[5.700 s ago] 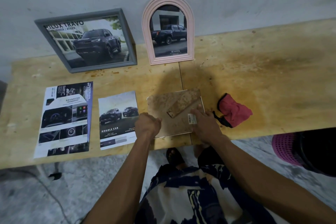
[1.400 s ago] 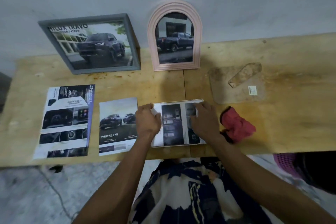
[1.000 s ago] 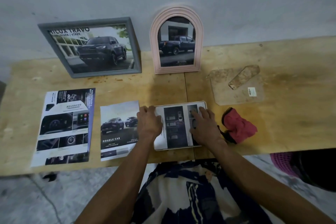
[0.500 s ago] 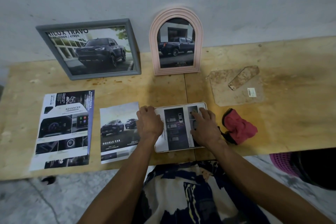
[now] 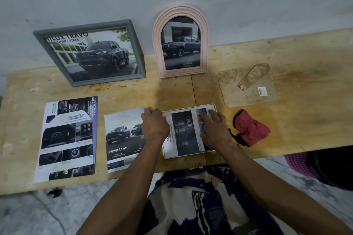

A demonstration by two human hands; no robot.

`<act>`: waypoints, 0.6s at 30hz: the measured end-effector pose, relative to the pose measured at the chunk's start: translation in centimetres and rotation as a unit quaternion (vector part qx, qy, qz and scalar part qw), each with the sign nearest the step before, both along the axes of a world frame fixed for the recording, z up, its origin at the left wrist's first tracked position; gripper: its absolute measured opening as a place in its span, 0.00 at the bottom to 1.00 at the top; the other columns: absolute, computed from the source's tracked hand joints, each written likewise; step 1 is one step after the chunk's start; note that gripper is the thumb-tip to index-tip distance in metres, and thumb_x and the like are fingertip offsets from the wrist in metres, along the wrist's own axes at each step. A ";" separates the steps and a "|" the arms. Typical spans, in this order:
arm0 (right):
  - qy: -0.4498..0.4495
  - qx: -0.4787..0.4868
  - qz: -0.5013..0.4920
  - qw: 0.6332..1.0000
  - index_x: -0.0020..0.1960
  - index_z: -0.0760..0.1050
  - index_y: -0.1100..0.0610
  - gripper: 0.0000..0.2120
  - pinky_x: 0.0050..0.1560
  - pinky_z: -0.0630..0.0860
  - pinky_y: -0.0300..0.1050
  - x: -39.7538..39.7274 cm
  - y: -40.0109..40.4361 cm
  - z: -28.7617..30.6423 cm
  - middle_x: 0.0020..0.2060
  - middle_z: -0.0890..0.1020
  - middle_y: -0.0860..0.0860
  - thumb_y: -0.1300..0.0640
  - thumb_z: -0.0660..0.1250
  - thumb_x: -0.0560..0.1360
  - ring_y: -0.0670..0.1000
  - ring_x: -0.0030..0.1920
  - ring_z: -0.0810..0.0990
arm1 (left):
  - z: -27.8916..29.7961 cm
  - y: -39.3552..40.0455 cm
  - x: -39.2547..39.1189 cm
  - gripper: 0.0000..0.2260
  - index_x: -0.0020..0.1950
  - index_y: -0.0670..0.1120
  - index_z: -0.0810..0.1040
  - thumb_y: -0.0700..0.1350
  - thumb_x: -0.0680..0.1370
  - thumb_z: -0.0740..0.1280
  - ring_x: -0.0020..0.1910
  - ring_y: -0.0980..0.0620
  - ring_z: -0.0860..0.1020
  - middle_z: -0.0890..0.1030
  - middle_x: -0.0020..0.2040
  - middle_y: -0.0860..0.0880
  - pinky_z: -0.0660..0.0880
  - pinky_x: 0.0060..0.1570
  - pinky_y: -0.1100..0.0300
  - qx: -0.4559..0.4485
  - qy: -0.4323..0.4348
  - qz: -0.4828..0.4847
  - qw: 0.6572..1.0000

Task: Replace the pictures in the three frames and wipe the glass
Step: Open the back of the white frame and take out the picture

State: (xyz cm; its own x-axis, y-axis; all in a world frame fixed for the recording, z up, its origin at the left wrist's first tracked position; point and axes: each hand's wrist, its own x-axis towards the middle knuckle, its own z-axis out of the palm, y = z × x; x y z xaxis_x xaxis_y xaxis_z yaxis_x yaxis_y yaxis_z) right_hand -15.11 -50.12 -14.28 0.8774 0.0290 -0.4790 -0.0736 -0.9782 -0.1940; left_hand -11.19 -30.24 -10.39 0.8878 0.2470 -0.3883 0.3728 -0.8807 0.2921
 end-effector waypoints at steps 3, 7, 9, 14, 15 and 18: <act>0.006 -0.003 0.006 1.000 0.75 0.56 0.50 0.36 0.72 0.60 0.50 0.0 -0.1 -0.2 0.75 0.60 0.51 0.48 0.67 0.71 0.57 0.76 0.53 | 0.1 0.0 0.1 0.08 0.58 0.45 0.79 0.42 0.79 0.68 0.61 0.46 0.71 0.72 0.62 0.45 0.76 0.56 0.51 -0.006 -0.013 0.009 1.000; 0.011 0.008 0.002 1.000 0.75 0.56 0.49 0.36 0.72 0.62 0.51 0.0 -0.1 0.3 0.75 0.59 0.51 0.48 0.67 0.71 0.57 0.76 0.53 | 0.3 -0.1 -0.3 0.03 0.47 0.48 0.76 0.43 0.80 0.64 0.45 0.48 0.78 0.80 0.48 0.47 0.78 0.43 0.53 -0.108 -0.030 0.044 0.993; 0.011 0.017 -0.001 1.000 0.76 0.56 0.50 0.35 0.73 0.58 0.51 0.0 0.0 1.4 0.75 0.59 0.52 0.49 0.67 0.72 0.57 0.76 0.52 | 0.7 -0.4 -1.0 0.03 0.49 0.46 0.73 0.44 0.81 0.63 0.40 0.49 0.78 0.79 0.43 0.48 0.74 0.39 0.56 -0.191 -0.045 0.077 0.978; 0.008 0.019 0.030 0.999 0.73 0.65 0.56 0.25 0.74 0.47 0.47 0.2 -0.1 4.4 0.76 0.56 0.51 0.51 0.63 0.78 0.55 0.75 0.49 | 0.6 -0.2 -3.4 0.15 0.63 0.43 0.73 0.47 0.79 0.69 0.49 0.46 0.80 0.80 0.51 0.48 0.76 0.44 0.56 -0.252 0.003 0.127 0.959; 0.008 0.008 0.047 0.999 0.71 0.69 0.57 0.23 0.74 0.46 0.47 0.3 -0.2 4.5 0.76 0.57 0.50 0.50 0.62 0.79 0.54 0.75 0.49 | -0.1 0.1 -3.9 0.16 0.64 0.41 0.74 0.46 0.79 0.69 0.52 0.44 0.81 0.82 0.55 0.46 0.77 0.46 0.56 -0.236 0.027 0.110 0.965; 0.011 -0.008 0.075 0.997 0.68 0.72 0.58 0.23 0.74 0.47 0.48 0.5 0.0 4.6 0.75 0.60 0.49 0.47 0.61 0.78 0.52 0.76 0.51 | -0.8 0.5 -5.5 0.11 0.60 0.41 0.77 0.43 0.80 0.66 0.51 0.44 0.81 0.83 0.56 0.45 0.75 0.45 0.58 -0.240 0.025 0.088 0.966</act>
